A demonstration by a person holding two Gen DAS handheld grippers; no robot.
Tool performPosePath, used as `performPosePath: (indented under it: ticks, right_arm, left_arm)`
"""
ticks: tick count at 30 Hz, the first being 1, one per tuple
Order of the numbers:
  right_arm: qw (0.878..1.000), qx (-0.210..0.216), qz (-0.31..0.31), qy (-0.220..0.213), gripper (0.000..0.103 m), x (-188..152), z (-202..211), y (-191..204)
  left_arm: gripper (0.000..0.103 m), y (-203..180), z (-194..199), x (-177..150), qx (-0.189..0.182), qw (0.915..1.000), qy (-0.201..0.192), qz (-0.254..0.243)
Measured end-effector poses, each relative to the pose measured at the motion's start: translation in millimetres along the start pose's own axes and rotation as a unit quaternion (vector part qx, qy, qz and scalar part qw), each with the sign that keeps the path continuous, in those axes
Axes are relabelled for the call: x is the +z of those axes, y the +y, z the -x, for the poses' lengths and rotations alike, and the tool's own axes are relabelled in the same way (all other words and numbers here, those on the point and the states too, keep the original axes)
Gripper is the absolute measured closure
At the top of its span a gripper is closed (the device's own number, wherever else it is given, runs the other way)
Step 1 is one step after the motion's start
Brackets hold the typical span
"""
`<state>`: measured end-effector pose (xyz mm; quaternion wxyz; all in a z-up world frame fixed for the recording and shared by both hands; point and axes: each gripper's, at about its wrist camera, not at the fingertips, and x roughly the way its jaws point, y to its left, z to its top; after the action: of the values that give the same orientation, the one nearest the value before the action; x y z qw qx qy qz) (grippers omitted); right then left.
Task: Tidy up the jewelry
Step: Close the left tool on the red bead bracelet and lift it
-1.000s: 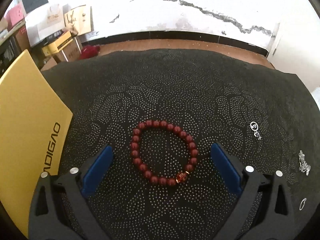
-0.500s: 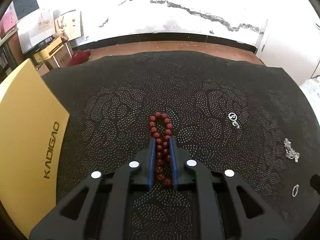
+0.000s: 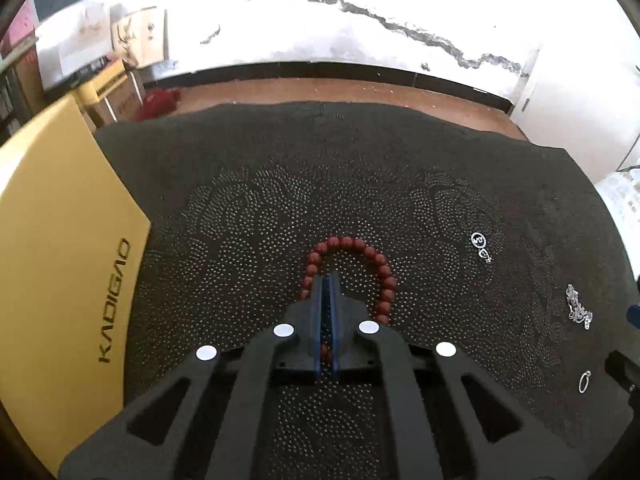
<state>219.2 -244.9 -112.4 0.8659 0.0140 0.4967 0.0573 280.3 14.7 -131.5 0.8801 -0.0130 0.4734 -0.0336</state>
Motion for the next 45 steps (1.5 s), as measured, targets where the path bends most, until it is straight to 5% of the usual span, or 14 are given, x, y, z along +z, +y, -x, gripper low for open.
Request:
performPosePath:
  ticks: [1, 4, 6, 9, 10, 12, 16, 19, 31, 45]
  right_arm:
    - [1.000, 0.002, 0.000, 0.002, 0.013, -0.1, -1.0, 0.3]
    - [1.000, 0.006, 0.001, 0.005, 0.013, 0.0, -2.5, 0.5]
    - [1.000, 0.008, 0.002, 0.005, 0.013, 0.5, -2.4, 0.1]
    - [1.000, 0.008, 0.001, 0.003, 0.013, 0.1, -0.8, -1.4]
    - [1.000, 0.007, 0.001, 0.003, 0.013, -1.1, -0.6, -2.7]
    - [1.000, 0.004, -0.005, 0.001, 0.013, -1.3, 0.5, -6.9]
    - [1.000, 0.009, -0.017, -0.002, 0.013, 0.4, 4.1, -12.3]
    - [1.000, 0.013, -0.014, -0.001, 0.013, 0.3, 4.3, -11.2]
    - [1.000, 0.020, -0.012, 0.003, 0.013, -0.8, 0.8, -15.4]
    - [1.000, 0.000, 0.022, 0.018, 0.013, -2.1, -37.3, -4.4]
  left_arm:
    - [0.087, -0.7, -1.3, -0.2, -0.012, 0.9999, 0.001, -0.007]
    - [0.005, -7.7, 4.3, -0.9, -0.004, 0.9997, -0.021, -0.014]
    - [0.005, -14.1, 5.3, -2.2, 0.007, 0.9991, -0.035, -0.022]
    - [0.005, -10.6, -8.0, -5.8, -0.006, 1.0000, -0.003, -0.003]
    - [0.012, -10.6, -6.8, -8.2, 0.004, 0.9998, -0.016, -0.003]
    - [0.038, -12.9, -5.2, -9.0, 0.035, 0.9987, -0.027, -0.024]
    - [0.095, 1.7, -1.4, -3.3, 0.013, 0.9998, -0.017, 0.004]
    - [0.096, 6.1, 0.1, -5.0, -0.008, 0.9998, -0.010, 0.012]
    - [0.096, -19.3, 57.7, -3.4, 0.034, 0.9969, -0.062, -0.035]
    - [0.096, -22.5, 99.5, -7.7, 0.001, 0.9980, -0.055, -0.032]
